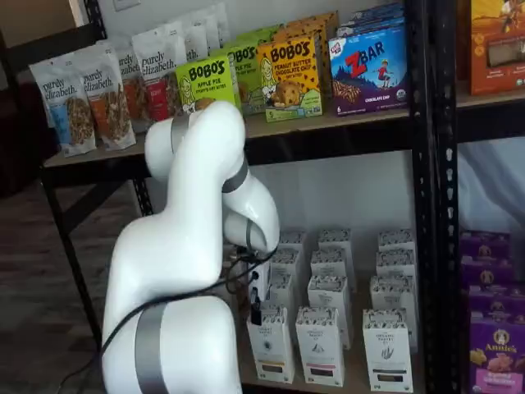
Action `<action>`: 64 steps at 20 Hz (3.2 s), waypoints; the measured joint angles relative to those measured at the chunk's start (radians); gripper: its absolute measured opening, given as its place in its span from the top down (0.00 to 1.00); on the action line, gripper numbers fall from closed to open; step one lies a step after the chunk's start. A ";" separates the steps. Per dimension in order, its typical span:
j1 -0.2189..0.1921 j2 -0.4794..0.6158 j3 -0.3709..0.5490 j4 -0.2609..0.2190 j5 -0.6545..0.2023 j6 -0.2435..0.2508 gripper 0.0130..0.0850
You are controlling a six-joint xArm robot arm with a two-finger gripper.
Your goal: Pick up the white box with a yellow strip in the middle, on the bottom shelf, the fourth box from the left
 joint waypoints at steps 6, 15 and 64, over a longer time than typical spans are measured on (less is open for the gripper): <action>-0.013 0.039 -0.047 -0.028 0.008 0.013 0.00; -0.025 0.099 -0.118 -0.065 0.022 0.035 0.00; -0.020 0.209 -0.220 -0.134 0.027 0.099 0.28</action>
